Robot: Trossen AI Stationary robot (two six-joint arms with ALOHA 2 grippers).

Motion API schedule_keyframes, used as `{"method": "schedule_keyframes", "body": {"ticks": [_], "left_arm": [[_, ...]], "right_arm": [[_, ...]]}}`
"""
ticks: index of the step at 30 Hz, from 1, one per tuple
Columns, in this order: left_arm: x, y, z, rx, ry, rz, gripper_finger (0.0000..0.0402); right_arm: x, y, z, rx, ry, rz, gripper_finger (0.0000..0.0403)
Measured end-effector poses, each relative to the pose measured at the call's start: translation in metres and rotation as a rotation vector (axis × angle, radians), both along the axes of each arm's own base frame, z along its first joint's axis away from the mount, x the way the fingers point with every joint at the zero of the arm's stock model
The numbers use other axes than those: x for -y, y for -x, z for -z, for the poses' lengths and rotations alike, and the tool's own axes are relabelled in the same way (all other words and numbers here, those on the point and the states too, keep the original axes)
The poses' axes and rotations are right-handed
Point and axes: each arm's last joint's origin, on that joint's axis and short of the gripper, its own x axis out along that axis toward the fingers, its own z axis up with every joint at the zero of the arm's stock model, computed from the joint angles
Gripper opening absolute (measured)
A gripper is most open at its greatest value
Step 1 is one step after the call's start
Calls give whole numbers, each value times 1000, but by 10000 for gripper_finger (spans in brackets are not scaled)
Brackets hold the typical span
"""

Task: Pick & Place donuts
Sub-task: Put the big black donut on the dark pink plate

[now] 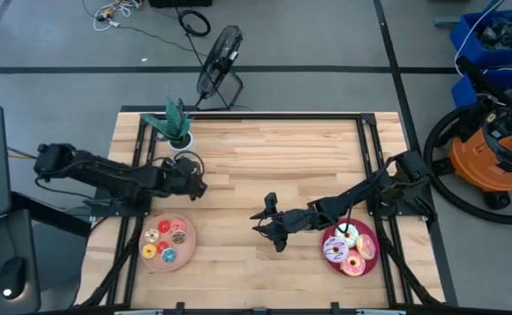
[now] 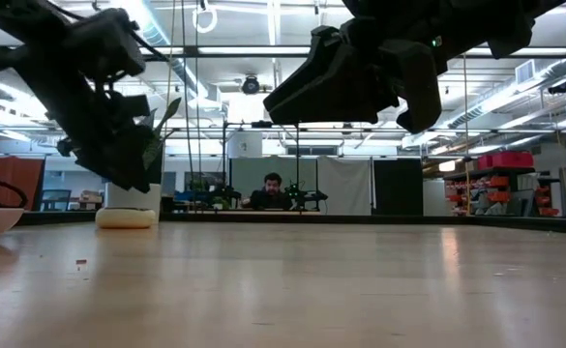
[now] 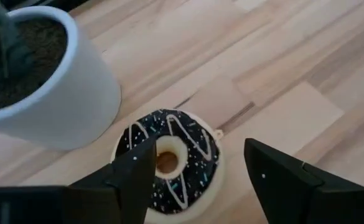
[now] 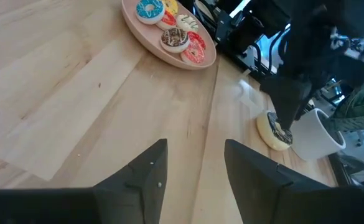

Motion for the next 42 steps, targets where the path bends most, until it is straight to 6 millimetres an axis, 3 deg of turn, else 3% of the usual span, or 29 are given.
{"method": "schedule_keyframes", "body": {"ticks": [13, 16, 21, 26, 31, 36, 42], "left_arm": [[-18, -13, 34, -203, 48, 11, 236], [-17, -15, 37, -215, 54, 39, 210], [-14, -26, 28, -206, 56, 113, 126], [4, -58, 0, -119, 35, 376, 51], [30, -88, -26, 30, -48, 769, 25], [53, -114, -24, 25, -148, 1075, 25], [73, -149, -8, -16, -208, 1287, 25]], "right_arm": [[0, 0, 0, -5, -1, 1, 168], [0, 0, 1, -6, -1, 1, 168], [2, 1, 3, -26, 20, 41, 168], [9, 11, 3, -110, 40, 186, 168], [14, 30, 3, -263, -34, 286, 168], [8, 55, 9, -326, -35, 365, 168], [-6, 91, 9, -153, -103, 423, 168]]}}
